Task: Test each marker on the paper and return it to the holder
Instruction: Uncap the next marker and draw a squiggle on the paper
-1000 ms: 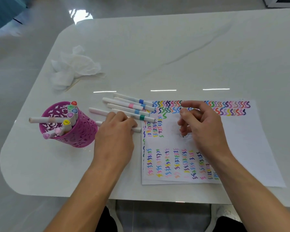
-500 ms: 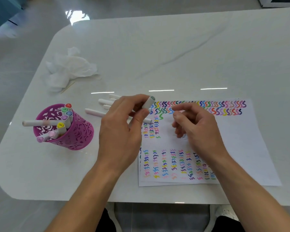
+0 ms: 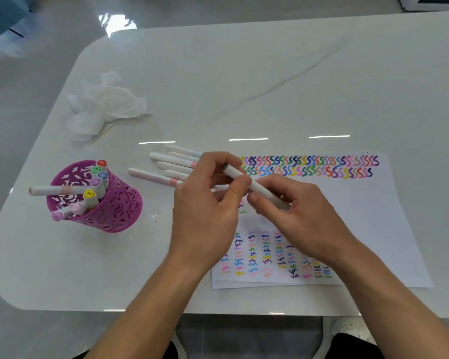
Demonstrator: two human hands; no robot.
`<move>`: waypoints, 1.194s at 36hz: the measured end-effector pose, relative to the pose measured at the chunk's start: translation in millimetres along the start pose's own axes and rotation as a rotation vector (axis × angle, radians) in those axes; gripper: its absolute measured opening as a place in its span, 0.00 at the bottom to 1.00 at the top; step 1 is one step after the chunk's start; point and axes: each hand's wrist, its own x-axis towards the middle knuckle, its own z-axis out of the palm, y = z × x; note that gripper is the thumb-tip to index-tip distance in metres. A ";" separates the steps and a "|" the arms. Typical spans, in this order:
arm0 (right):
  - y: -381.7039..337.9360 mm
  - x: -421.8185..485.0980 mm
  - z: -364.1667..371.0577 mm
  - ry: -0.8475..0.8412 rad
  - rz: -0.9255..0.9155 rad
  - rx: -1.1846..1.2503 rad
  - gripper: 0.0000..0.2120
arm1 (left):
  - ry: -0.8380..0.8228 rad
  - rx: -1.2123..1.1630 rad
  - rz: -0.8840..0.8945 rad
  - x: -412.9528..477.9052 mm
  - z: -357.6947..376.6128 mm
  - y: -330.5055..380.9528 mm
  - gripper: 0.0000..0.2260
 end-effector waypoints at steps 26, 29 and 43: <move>1.6 -6.9 -15.7 -0.106 -0.054 -0.582 0.19 | -0.330 0.580 0.099 2.5 2.2 -13.3 0.07; 3.7 -7.1 -15.4 -0.081 -0.070 -0.582 0.20 | -0.307 0.547 0.098 3.4 4.0 -15.7 0.07; 6.8 -3.9 -17.4 0.050 0.034 -0.507 0.29 | -0.231 0.532 0.016 5.4 4.2 -13.4 0.07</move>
